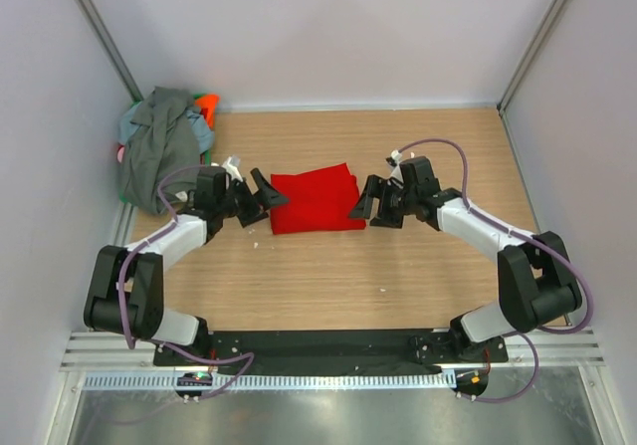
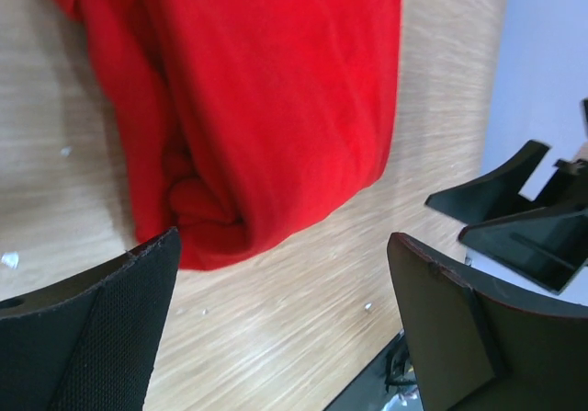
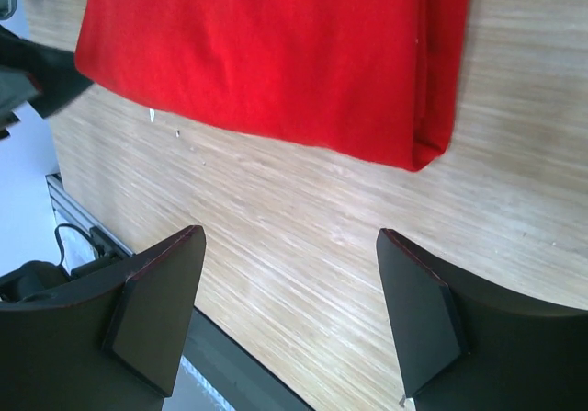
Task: Fold and stack the t-shirts
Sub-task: Fold the tshirt
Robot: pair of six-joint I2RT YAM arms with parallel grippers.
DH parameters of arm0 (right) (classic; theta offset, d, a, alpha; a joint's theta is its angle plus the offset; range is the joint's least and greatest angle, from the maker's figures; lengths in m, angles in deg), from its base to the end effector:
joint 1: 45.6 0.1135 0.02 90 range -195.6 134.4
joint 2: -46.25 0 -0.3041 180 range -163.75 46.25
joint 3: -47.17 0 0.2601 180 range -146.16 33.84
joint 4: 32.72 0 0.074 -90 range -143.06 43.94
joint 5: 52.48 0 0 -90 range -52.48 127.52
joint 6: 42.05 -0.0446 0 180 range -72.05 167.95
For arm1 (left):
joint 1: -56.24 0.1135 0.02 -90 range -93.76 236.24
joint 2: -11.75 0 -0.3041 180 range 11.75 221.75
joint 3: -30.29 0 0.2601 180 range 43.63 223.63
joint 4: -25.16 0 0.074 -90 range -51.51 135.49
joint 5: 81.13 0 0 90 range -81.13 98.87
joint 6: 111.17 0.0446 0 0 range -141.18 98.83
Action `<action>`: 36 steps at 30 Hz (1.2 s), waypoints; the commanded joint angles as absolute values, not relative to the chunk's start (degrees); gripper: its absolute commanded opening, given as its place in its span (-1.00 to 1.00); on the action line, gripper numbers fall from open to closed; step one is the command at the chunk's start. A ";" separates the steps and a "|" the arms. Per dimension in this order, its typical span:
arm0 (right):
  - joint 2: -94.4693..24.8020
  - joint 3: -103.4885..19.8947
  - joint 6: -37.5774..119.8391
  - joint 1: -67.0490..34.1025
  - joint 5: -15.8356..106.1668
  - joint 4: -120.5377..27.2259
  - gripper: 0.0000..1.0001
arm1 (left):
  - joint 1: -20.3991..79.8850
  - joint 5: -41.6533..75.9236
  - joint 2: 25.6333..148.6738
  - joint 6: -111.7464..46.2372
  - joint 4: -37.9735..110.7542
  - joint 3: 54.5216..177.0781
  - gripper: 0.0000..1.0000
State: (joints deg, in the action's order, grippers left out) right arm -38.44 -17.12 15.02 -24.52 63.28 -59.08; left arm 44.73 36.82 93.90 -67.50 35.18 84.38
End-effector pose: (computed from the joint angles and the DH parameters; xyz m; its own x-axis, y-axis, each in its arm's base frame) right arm 0.2859 0.1310 0.2425 -0.8976 0.1787 -0.4029 -0.1355 0.7579 0.6381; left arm 0.2871 -0.0798 0.2225 -0.8063 -0.4879 -0.3344 -0.0658 0.6359 -0.7690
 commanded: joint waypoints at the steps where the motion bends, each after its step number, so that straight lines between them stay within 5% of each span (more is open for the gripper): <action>1: -35.58 -14.60 14.11 -24.15 64.42 -56.25 0.62 | 44.64 38.23 92.52 -67.76 25.94 83.62 0.88; 18: -35.05 -7.83 13.14 -24.15 67.06 -52.04 0.62 | 34.89 29.01 95.60 -69.69 13.53 75.63 0.75; 36: -34.44 -3.61 13.67 -24.15 66.79 -50.98 0.61 | 34.18 21.27 101.30 -81.72 13.62 68.68 0.28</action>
